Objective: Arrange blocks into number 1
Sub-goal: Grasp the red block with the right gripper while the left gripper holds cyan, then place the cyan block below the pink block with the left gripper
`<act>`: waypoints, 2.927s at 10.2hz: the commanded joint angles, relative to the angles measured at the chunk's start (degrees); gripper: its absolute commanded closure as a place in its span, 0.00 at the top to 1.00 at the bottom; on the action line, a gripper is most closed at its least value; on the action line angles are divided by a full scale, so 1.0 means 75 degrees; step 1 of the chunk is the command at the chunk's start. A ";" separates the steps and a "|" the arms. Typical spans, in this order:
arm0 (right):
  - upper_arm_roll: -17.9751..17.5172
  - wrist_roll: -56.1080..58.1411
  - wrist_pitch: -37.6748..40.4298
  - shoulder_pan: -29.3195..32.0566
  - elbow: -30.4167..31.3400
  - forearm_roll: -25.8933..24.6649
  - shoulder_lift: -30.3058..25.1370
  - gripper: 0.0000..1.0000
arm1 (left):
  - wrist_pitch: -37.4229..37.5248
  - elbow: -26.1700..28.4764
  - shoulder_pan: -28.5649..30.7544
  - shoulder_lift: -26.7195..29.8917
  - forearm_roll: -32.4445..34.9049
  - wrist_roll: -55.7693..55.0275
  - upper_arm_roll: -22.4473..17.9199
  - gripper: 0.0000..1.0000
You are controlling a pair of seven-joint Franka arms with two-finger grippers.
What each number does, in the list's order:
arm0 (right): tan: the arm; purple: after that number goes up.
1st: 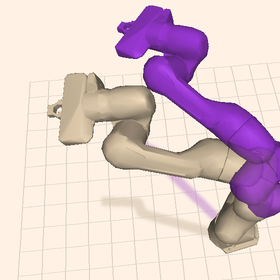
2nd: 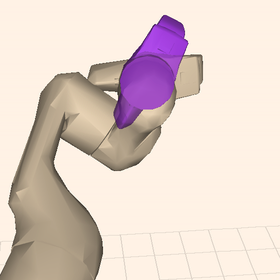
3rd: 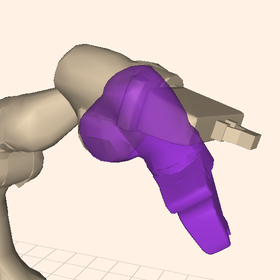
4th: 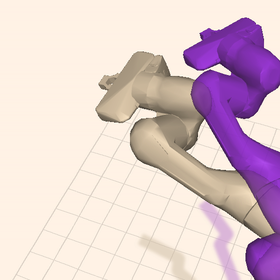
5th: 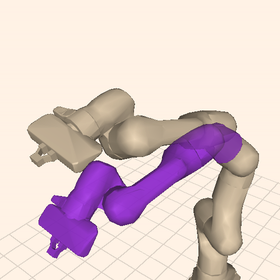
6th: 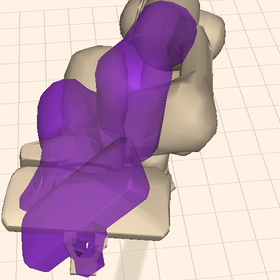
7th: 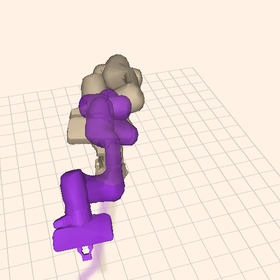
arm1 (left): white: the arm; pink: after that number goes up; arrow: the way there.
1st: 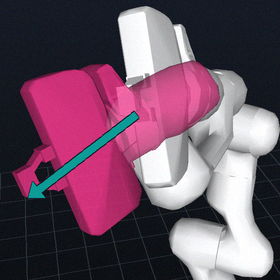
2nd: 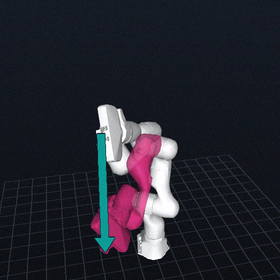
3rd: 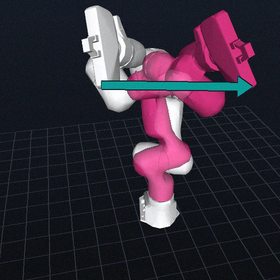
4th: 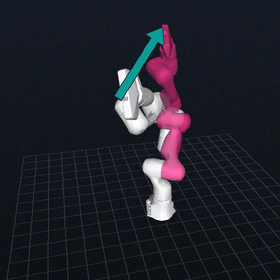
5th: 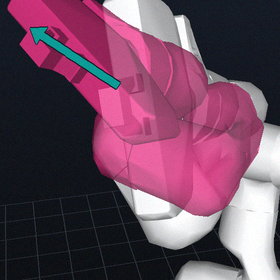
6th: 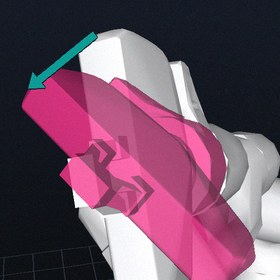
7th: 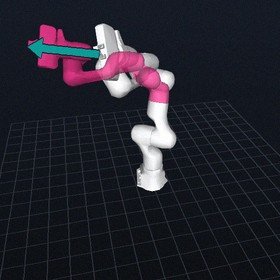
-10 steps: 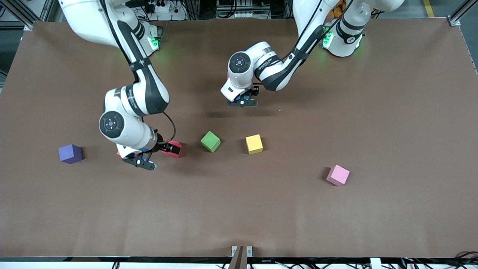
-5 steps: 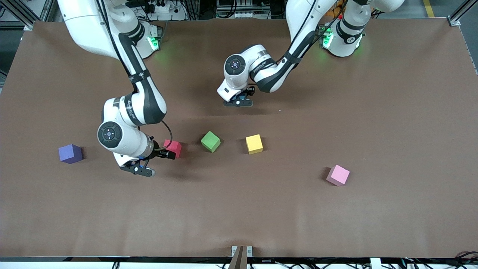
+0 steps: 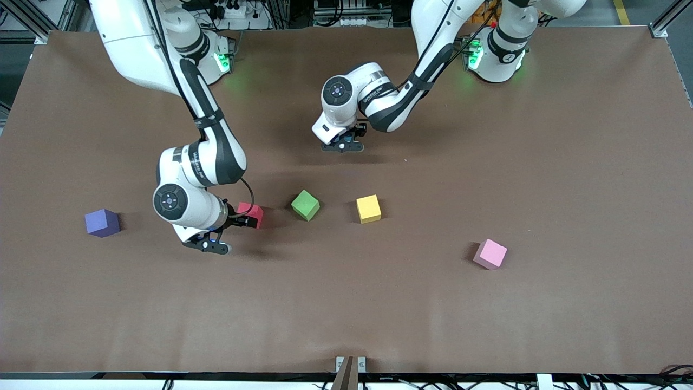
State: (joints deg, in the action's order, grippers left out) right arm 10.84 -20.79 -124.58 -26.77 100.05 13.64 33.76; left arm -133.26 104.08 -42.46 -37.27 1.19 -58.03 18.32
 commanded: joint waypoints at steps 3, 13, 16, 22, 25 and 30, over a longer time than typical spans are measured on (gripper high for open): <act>-0.0027 0.0054 -0.0030 -0.0063 -0.0063 -0.0037 0.0115 1.00 | -0.0044 -0.0366 -0.0174 -0.0246 0.0181 -0.0348 -0.0076 0.00; -0.0062 0.0136 0.0146 -0.0204 0.0078 -0.0026 0.0350 0.52 | -0.0032 -0.0366 -0.0478 -0.0316 0.0181 -0.0664 -0.0076 0.00; -0.0062 0.0136 0.0157 -0.0216 0.0078 -0.0037 0.0233 0.51 | -0.0032 -0.0366 -0.0467 -0.0316 0.0193 -0.0654 -0.0087 0.55; -0.0062 0.0136 0.0403 -0.0157 0.0078 -0.0037 -0.0353 0.53 | 0.0235 -0.0506 -0.0362 0.0151 0.0673 -0.0993 -0.0532 1.00; -0.0062 0.0124 0.0334 -0.0204 0.0486 -0.0037 -0.0891 0.53 | 0.0366 -0.1008 -0.0385 0.0317 0.0661 -0.1017 -0.1268 1.00; -0.0062 -0.0307 -0.0225 -0.1385 0.1409 -0.0002 -0.1534 0.53 | 0.0366 -0.2085 0.0176 -0.0443 0.0568 0.0084 -0.1939 1.00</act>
State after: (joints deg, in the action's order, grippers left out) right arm 10.32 -21.09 -123.04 -34.46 104.47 13.73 27.24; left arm -131.55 93.32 -42.93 -36.93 4.79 -59.57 3.53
